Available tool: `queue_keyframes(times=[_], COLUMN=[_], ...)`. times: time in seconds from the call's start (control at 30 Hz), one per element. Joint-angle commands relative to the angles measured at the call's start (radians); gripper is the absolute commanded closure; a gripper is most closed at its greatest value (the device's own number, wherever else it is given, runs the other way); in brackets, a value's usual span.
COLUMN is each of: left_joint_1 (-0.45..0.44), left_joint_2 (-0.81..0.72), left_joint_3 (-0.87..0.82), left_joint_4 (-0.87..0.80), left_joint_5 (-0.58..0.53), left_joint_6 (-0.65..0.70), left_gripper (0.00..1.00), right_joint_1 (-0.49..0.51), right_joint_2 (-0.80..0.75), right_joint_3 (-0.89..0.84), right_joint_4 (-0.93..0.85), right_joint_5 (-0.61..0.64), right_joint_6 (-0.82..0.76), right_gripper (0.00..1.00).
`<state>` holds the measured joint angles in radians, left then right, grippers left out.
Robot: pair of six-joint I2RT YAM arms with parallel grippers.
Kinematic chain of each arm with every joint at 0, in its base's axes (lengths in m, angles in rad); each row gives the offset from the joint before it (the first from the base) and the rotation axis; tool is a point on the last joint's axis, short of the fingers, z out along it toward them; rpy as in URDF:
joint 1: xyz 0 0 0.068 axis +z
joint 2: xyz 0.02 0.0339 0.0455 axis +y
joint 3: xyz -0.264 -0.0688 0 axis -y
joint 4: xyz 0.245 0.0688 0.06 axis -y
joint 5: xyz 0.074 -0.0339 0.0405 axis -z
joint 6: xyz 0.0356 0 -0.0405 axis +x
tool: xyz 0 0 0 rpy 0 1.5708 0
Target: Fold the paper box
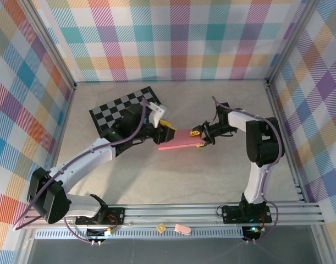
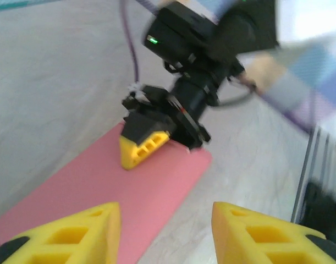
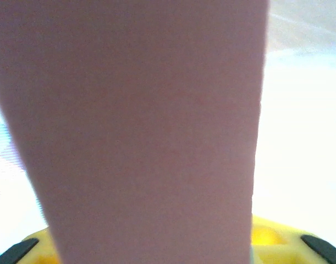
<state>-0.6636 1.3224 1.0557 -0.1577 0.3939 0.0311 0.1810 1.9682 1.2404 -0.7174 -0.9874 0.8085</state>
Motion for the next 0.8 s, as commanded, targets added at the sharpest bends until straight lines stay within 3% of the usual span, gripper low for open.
queue_keyframes(times=[0.0, 0.2, 0.53, 0.77], left_joint_1=[-0.080, -0.155, -0.155, -0.155], left_joint_2=[0.044, 0.062, 0.183, 0.252], left_joint_3=[0.049, -0.002, 0.007, 0.030], left_joint_4=[-0.234, -0.205, -0.182, -0.163], left_joint_5=[-0.146, -0.333, -0.325, -0.340], left_joint_6=[0.376, 0.625, 0.749, 0.756], left_gripper=[0.51, 0.43, 0.38, 0.38], right_joint_1=[-0.029, -0.040, -0.046, -0.047], right_joint_2=[0.032, 0.037, 0.039, 0.029], right_joint_3=[-0.002, -0.002, -0.027, -0.076], right_joint_4=[-0.189, -0.242, -0.264, -0.239], right_joint_5=[-0.019, -0.070, -0.077, -0.101], right_joint_6=[0.042, 0.036, 0.035, 0.054], right_gripper=[0.59, 0.60, 0.60, 0.60])
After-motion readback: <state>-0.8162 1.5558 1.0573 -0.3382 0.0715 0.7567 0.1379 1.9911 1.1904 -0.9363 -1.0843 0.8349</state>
